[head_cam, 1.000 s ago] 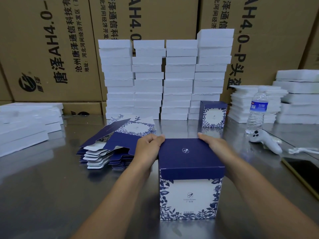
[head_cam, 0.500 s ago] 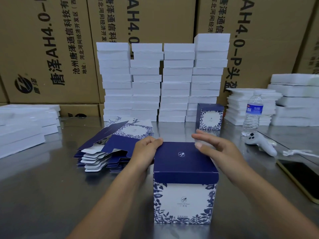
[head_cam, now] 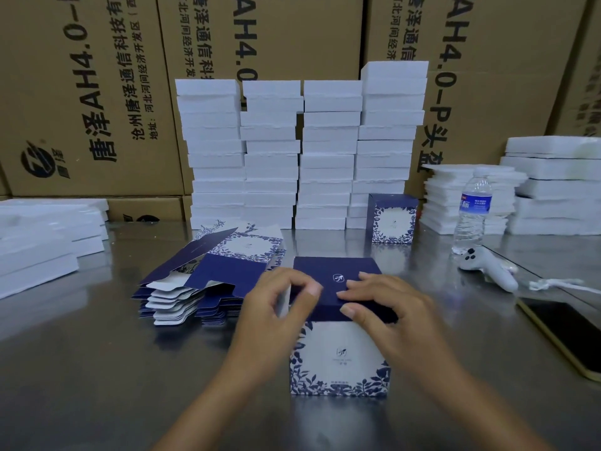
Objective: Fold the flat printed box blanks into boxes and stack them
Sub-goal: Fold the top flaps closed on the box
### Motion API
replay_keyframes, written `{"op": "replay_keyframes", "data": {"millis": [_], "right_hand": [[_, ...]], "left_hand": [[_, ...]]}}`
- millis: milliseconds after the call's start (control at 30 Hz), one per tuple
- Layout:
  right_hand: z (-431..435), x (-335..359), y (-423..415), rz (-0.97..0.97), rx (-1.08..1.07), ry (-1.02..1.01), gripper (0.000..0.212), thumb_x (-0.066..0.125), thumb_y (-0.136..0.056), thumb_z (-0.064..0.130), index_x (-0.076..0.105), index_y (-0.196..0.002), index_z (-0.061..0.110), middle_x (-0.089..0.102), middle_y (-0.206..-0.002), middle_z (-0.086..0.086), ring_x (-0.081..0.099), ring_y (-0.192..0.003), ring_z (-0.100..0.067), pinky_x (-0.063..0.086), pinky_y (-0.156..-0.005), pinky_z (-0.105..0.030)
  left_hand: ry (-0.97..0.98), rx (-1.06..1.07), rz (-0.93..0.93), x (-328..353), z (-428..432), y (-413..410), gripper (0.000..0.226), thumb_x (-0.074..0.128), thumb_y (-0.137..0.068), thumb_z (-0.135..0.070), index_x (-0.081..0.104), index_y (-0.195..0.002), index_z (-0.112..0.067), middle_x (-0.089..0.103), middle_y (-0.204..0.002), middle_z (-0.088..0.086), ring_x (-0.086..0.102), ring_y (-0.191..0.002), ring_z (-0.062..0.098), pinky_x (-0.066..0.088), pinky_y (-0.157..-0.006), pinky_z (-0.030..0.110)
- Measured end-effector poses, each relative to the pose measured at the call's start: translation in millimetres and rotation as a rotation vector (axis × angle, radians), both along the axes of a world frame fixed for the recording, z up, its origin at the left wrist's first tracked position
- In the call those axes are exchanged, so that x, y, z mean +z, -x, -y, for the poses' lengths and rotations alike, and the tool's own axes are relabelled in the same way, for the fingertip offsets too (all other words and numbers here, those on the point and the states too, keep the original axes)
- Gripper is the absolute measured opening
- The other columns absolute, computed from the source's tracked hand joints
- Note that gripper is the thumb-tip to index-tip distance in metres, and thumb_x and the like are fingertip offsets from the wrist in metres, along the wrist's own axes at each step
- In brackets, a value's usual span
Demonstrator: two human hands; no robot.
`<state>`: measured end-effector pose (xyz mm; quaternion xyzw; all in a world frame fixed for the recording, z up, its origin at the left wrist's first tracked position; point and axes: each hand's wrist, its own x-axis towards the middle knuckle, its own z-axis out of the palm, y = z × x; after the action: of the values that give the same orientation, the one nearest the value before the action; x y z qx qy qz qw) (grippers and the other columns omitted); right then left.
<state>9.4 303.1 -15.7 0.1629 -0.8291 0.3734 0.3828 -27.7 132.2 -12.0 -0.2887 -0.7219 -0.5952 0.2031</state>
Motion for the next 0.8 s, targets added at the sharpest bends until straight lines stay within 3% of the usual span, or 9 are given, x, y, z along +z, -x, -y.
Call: {"op": "replay_keyframes", "data": {"millis": [100,233,367,500,600,667,800], "right_hand": [[1.3,-7.3,10.3,-0.031,0.015,0.051,0.016,0.072,-0.078,0.03,0.068,-0.087,0.041,0.064,-0.097,0.025,0.058,-0.11,-0.001,0.047,-0.093,-0.027],[4.4,-16.3,18.3,-0.113,-0.027,0.066,0.011,0.067,-0.079,0.027,0.069,-0.086,0.035,0.065,-0.097,0.021,0.058,-0.107,-0.004,0.044,-0.091,-0.02],[3.9,-16.6,22.1,-0.131,-0.062,0.056,0.008,0.066,-0.08,0.023,0.072,-0.084,0.025,0.064,-0.093,0.02,0.06,-0.103,-0.009,0.044,-0.089,-0.018],[0.6,-13.0,21.1,-0.072,0.005,0.097,0.014,0.072,-0.08,0.026,0.067,-0.083,0.039,0.065,-0.094,0.024,0.059,-0.106,-0.003,0.043,-0.091,-0.015],[-8.0,-11.0,19.4,0.01,0.115,0.216,0.01,0.069,-0.072,0.034,0.07,-0.08,0.04,0.07,-0.095,0.022,0.058,-0.109,0.002,0.042,-0.092,-0.013],[-11.3,-13.6,19.2,0.029,0.145,0.297,0.01,0.069,-0.07,0.035,0.073,-0.079,0.039,0.069,-0.099,0.023,0.057,-0.112,0.002,0.042,-0.093,-0.013],[-7.8,-22.7,23.6,-0.032,0.082,0.302,0.009,0.07,-0.078,0.037,0.068,-0.085,0.042,0.066,-0.101,0.024,0.057,-0.111,-0.003,0.041,-0.094,-0.015]], "left_hand": [[0.32,0.116,-0.255,-6.9,-0.2,4.0,0.024,0.058,-0.082,-0.041,0.068,-0.093,-0.022,0.062,-0.095,-0.014,0.055,-0.098,0.003,0.044,-0.089,0.031],[0.138,0.124,-0.168,-12.3,-6.7,9.0,0.017,0.065,-0.078,-0.027,0.073,-0.088,-0.016,0.06,-0.095,-0.009,0.056,-0.105,0.008,0.045,-0.091,0.04],[0.117,0.115,-0.144,-15.2,-13.6,12.6,0.006,0.069,-0.083,-0.018,0.072,-0.088,-0.016,0.057,-0.093,-0.012,0.051,-0.113,0.007,0.043,-0.091,0.032],[0.128,0.117,-0.155,-16.0,-13.4,12.8,0.007,0.069,-0.084,-0.018,0.072,-0.089,-0.015,0.059,-0.094,-0.012,0.05,-0.114,0.003,0.041,-0.093,0.029],[0.09,0.102,-0.145,-16.3,-11.7,11.5,0.006,0.071,-0.083,-0.014,0.072,-0.088,-0.017,0.065,-0.098,-0.01,0.051,-0.112,-0.004,0.04,-0.093,0.018],[0.025,0.083,-0.105,-17.6,-9.3,11.2,0.015,0.07,-0.082,-0.009,0.069,-0.086,-0.023,0.068,-0.101,-0.008,0.053,-0.111,-0.007,0.038,-0.093,0.01],[-0.036,0.053,-0.07,-18.2,-7.4,10.3,0.026,0.067,-0.084,-0.004,0.066,-0.083,-0.03,0.069,-0.101,-0.013,0.055,-0.112,-0.007,0.039,-0.092,0.008]]}}
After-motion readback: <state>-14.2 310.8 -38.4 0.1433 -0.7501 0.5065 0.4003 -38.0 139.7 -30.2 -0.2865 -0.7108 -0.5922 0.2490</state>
